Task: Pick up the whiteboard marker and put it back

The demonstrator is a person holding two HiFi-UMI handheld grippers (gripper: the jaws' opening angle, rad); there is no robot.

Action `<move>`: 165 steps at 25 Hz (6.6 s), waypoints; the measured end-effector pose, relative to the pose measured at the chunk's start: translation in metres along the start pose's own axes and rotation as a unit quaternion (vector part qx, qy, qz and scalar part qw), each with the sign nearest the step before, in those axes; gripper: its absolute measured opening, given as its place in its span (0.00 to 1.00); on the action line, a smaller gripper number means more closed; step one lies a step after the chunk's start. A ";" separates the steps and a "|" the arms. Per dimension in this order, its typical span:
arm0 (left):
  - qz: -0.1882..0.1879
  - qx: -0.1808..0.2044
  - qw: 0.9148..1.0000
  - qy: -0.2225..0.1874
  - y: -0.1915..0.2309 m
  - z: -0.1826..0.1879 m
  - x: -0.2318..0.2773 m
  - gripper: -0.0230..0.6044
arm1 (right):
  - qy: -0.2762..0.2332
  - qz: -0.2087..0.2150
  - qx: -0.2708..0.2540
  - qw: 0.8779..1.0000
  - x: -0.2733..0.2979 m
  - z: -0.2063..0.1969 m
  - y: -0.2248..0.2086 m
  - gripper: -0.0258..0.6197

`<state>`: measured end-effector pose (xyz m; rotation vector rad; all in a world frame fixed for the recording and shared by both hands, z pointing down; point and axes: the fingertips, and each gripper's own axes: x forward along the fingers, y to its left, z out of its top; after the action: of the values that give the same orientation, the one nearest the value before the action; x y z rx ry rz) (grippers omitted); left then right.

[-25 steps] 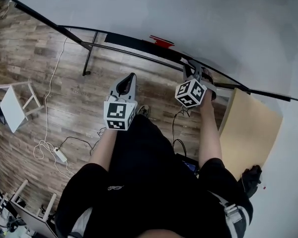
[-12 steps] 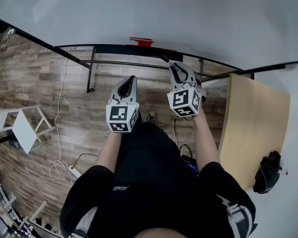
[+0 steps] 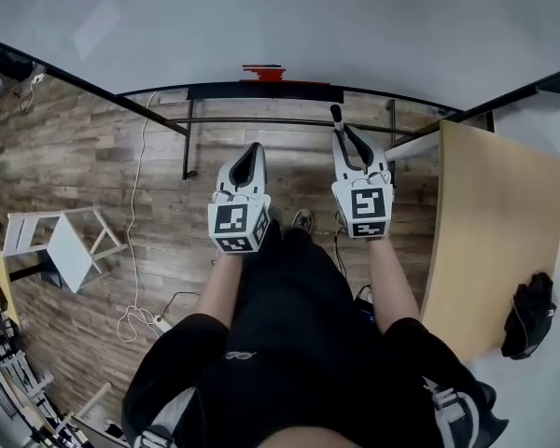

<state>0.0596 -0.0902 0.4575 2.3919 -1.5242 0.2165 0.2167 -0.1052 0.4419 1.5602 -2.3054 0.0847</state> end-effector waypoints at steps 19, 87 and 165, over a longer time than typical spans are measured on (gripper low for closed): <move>0.002 0.033 0.997 -0.072 0.029 0.058 -0.091 0.05 | -0.140 -0.008 0.072 0.988 -0.072 0.075 0.075 0.12; 0.123 -0.158 0.978 0.050 0.327 -0.091 -0.034 0.05 | 0.314 0.163 -0.459 0.815 0.324 -0.055 0.256 0.12; 0.044 -0.045 0.998 -0.001 0.062 -0.006 -0.041 0.05 | 0.006 0.079 -0.002 0.997 0.025 0.023 0.095 0.04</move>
<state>-0.0138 -0.0774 0.4624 2.2582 -1.6073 0.1611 0.1165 -0.0960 0.4426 1.3698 -2.4156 0.1291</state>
